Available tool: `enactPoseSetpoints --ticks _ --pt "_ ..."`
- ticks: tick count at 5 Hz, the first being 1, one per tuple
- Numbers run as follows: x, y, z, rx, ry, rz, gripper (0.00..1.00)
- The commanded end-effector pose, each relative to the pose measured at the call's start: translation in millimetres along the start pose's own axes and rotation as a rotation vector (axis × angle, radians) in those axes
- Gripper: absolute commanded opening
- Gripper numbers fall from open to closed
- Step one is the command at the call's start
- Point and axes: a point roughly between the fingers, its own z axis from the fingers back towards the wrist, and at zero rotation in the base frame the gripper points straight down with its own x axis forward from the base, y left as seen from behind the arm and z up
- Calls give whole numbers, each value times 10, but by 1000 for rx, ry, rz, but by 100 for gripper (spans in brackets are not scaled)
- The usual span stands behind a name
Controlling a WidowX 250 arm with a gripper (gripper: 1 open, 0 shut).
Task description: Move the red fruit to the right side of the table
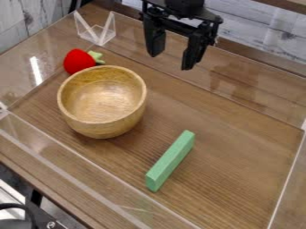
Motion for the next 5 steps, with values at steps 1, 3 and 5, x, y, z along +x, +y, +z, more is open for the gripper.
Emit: enactPoseSetpoints --ticks 1,3,5 --pt "-54 25 -119 -1 30 -65 100" --pt "-140 815 -51 -4 -9 -180 100" --pt "-307 1420 -44 -4 -71 -283 100"
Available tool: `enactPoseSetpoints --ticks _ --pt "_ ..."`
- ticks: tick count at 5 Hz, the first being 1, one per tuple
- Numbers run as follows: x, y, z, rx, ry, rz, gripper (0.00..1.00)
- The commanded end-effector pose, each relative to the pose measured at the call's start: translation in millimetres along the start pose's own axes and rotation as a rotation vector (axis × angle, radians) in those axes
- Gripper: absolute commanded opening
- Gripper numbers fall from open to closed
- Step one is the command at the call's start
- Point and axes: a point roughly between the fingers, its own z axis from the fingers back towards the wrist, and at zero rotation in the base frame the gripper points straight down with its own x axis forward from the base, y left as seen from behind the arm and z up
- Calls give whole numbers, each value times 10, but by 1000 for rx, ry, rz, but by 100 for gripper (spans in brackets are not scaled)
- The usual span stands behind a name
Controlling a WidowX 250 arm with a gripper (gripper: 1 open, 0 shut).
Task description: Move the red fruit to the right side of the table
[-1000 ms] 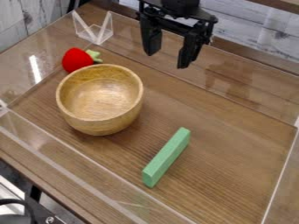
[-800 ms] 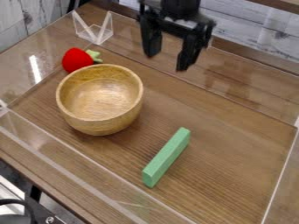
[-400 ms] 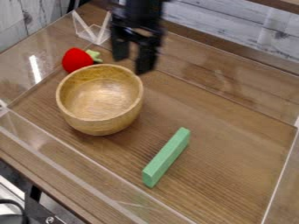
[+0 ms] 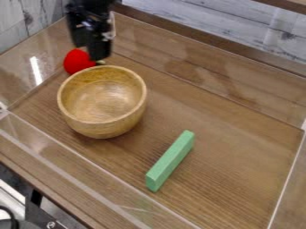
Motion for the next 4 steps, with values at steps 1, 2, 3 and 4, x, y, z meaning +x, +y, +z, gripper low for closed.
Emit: enactPoseSetpoints --ticks 1,2,3,4 --pt "43 235 88 39 -47 -43 100" --pt "136 428 -44 40 -57 16 100" --pt "214 606 -159 38 -68 75 100" --pt "238 710 -218 27 -77 38 100"
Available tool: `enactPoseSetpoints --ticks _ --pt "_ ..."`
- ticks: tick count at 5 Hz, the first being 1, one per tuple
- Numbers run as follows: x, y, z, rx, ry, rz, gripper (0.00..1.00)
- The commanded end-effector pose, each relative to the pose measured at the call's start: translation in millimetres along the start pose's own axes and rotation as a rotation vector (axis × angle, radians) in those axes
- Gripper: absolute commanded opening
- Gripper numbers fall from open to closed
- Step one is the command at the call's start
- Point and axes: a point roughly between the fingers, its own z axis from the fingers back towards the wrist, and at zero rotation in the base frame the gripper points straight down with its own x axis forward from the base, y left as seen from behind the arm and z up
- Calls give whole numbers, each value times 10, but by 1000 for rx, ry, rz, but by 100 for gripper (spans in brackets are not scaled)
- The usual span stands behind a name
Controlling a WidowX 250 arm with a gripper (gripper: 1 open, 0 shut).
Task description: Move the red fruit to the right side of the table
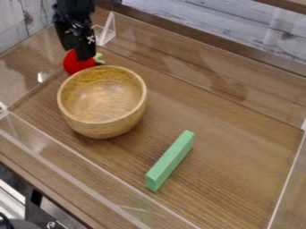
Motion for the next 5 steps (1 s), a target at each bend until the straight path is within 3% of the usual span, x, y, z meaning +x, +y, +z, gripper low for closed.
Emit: enactPoseSetpoints --ticks 1,3,4,5 --pt "63 168 131 40 -44 -41 100" --pt "96 321 -129 30 -55 -15 100" --pt "163 318 -231 28 -61 28 0" --pt "227 299 -295 16 -76 69 0"
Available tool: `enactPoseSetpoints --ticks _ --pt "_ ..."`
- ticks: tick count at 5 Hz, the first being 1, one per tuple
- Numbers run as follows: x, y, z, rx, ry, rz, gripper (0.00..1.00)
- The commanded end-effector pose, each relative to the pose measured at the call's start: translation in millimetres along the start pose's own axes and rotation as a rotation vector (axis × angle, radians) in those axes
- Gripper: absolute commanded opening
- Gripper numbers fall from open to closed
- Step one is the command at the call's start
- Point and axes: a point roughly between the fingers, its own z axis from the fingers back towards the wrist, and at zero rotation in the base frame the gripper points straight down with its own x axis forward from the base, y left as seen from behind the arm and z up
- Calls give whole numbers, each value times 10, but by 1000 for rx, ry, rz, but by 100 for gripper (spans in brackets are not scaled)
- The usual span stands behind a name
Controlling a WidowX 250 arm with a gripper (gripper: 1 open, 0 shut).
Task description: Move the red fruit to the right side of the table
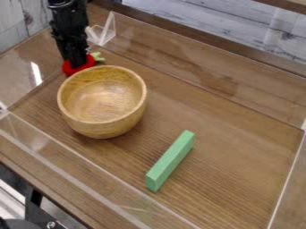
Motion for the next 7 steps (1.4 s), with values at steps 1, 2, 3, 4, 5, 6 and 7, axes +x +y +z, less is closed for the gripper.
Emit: enactPoseSetpoints --ticks 1,2,3,4,5,6,7 --pt "154 27 32 -12 -28 -11 0" --pt "243 34 6 -40 -32 -23 0" --pt "272 23 10 -62 -35 -15 0" --pt "295 22 12 -77 -36 -9 0" --pt "296 29 -92 -88 -36 -8 0" --pt "292 46 -195 -98 -35 -7 0" --pt "358 18 136 -76 -80 -74 0"
